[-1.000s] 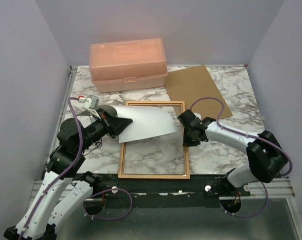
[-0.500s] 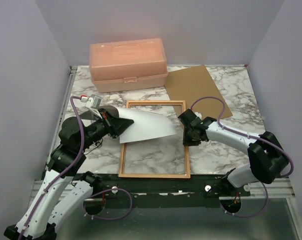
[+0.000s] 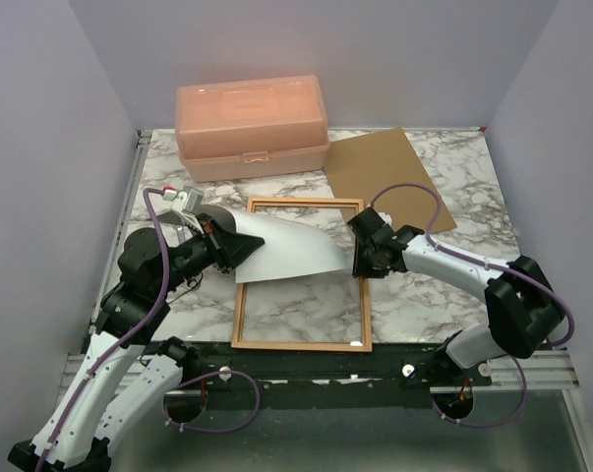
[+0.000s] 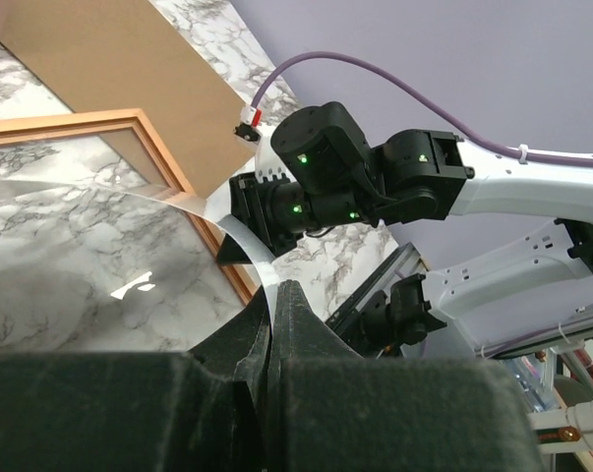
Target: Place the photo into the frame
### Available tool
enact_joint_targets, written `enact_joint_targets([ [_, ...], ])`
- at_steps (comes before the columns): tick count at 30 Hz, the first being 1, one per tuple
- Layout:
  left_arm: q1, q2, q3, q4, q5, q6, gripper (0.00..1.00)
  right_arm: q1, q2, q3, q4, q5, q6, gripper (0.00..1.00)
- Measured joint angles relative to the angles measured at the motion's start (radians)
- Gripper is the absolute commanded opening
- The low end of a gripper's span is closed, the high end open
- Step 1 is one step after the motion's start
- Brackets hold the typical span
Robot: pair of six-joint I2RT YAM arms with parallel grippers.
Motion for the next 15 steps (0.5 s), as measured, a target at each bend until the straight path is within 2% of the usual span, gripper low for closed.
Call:
enact_joint_targets([
  [3,0.000,0.002,0.000,-0.010,0.004,0.004,0.00,0.000,0.003,0.001,0.020,-0.011,-0.005,0.38],
  [11,0.000,0.008,0.018,-0.038,0.006,0.024,0.00,0.000,0.004,0.002,0.016,0.013,0.005,0.64],
  [15,0.000,0.005,0.028,-0.040,0.006,0.029,0.00,0.000,0.004,0.003,-0.001,0.066,0.010,0.64],
])
